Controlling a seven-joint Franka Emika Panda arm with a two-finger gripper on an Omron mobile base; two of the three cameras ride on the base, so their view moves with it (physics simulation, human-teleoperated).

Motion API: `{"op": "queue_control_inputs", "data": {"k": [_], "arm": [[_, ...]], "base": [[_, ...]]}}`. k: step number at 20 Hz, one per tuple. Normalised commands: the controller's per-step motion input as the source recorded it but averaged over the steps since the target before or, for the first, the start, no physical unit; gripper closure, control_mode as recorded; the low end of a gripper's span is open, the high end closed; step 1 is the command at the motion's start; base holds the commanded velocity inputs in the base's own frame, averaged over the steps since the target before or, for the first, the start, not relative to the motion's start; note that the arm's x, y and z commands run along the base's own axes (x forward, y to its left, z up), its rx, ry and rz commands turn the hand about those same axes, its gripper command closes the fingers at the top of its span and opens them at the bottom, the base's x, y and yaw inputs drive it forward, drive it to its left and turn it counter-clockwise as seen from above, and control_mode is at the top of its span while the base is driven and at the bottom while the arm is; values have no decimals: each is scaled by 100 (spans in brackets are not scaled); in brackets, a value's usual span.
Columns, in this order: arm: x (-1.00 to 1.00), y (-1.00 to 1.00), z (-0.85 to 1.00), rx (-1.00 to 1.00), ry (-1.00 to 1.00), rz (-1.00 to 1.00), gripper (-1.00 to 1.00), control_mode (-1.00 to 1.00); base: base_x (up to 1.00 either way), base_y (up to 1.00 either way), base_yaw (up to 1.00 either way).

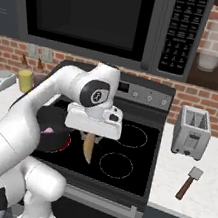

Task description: Put the sweet potato and onion in the pot. Retrieve the spatula and lightly stir the vegetables in the pot.

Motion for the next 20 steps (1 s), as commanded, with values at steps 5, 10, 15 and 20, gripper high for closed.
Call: {"op": "queue_control_inputs", "data": {"k": [5, 10, 15, 20], "arm": [[16, 100, 5, -12, 0, 27, 100, -100], [40, 100, 0, -2, -3, 12, 100, -100], [57, 100, 0, 0, -17, 4, 100, -100], [87, 97, -11, 0, -4, 1, 100, -100]], "base": [[0, 0, 0], [0, 0, 0], [0, 0, 0], [0, 0, 0]]}}
